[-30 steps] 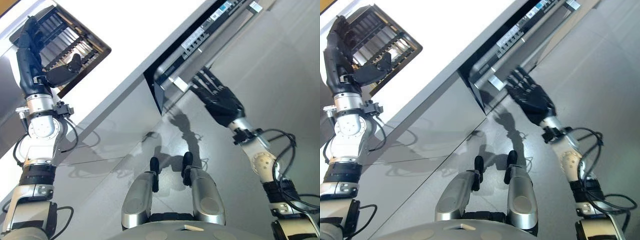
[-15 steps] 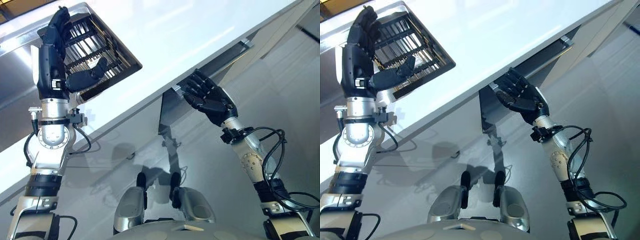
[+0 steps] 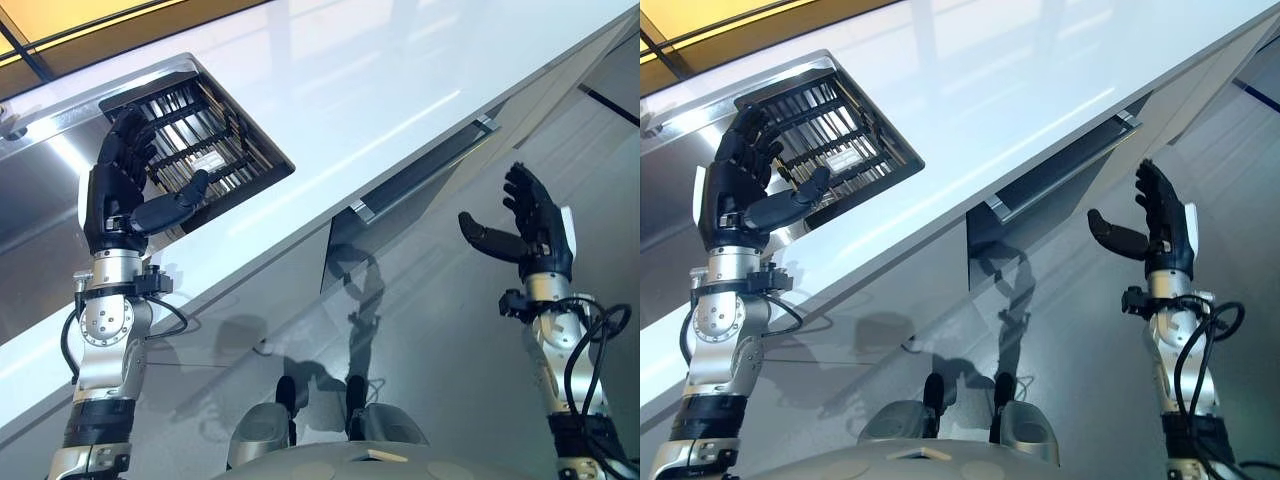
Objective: Pick up plates and place into dishwasher.
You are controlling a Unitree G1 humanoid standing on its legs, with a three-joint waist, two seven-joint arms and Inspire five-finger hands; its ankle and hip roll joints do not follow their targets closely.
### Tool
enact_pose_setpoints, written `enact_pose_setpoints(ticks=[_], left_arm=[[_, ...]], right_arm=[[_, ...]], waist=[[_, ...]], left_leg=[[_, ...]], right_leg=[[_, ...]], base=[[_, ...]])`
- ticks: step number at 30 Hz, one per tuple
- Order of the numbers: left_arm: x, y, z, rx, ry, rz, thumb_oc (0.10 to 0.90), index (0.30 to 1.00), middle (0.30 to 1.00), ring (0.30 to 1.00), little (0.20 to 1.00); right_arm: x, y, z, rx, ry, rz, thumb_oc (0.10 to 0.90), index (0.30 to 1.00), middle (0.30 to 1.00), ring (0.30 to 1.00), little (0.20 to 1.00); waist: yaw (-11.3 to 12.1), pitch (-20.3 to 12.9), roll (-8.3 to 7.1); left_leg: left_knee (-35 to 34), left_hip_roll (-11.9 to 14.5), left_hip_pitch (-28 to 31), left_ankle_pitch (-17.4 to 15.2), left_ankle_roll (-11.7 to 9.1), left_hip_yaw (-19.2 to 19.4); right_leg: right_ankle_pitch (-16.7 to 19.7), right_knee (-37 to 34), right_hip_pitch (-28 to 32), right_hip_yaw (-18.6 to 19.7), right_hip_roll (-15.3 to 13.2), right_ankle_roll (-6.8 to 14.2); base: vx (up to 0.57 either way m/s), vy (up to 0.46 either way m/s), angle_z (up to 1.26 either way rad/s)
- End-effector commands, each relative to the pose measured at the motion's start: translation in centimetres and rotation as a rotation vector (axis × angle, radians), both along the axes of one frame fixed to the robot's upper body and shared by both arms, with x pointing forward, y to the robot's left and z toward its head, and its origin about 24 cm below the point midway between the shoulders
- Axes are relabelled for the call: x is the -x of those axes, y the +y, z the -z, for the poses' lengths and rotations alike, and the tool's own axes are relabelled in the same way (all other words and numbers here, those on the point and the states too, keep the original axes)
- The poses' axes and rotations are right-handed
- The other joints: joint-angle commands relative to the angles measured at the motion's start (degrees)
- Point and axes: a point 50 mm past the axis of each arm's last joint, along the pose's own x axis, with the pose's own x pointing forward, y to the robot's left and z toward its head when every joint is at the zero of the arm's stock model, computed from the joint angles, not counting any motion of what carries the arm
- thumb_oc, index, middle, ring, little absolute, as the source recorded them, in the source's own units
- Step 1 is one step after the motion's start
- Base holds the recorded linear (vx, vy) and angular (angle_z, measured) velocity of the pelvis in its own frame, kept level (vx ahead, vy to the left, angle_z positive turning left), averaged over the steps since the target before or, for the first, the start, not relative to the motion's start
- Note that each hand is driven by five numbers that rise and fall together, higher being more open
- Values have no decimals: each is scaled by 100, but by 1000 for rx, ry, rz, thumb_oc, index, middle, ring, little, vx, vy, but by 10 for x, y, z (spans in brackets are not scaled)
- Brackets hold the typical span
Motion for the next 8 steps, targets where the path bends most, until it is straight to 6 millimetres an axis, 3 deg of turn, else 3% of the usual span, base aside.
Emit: enact_pose_setpoints(ticks=[1, 6, 7, 8], left_arm=[[0, -2, 5, 98, -42, 18, 800, 900, 900, 900, 900], [-4, -6, 7, 125, -56, 37, 800, 900, 900, 900, 900], [-5, -7, 7, 126, -59, 38, 800, 900, 900, 900, 900], [-6, -9, 6, 131, -64, 42, 800, 900, 900, 900, 900]], right_arm=[[-2, -13, -5, -10, -39, 87, 800, 900, 900, 900, 900], [16, -6, 77, -118, 343, 94, 800, 900, 900, 900, 900], [19, -5, 85, -134, 381, 96, 800, 900, 900, 900, 900], [29, 2, 109, -162, 502, 83, 800, 900, 900, 900, 900]], waist=[[-282, -353, 122], [-335, -393, 197], [-336, -396, 199], [-331, -406, 203]], left_leg=[[-312, -408, 230, -463, 298, 361], [-334, -404, 287, -510, 312, 497], [-336, -404, 296, -514, 312, 501], [-346, -397, 325, -531, 309, 515]], right_leg=[[-359, 335, -124, 28, 197, 430], [-342, 267, -81, 38, 180, 445], [-341, 262, -72, 34, 178, 443], [-338, 249, -52, 30, 177, 443]], base=[[-68, 14, -2], [-46, 0, -14], [-32, -21, -1], [0, 0, 0]])
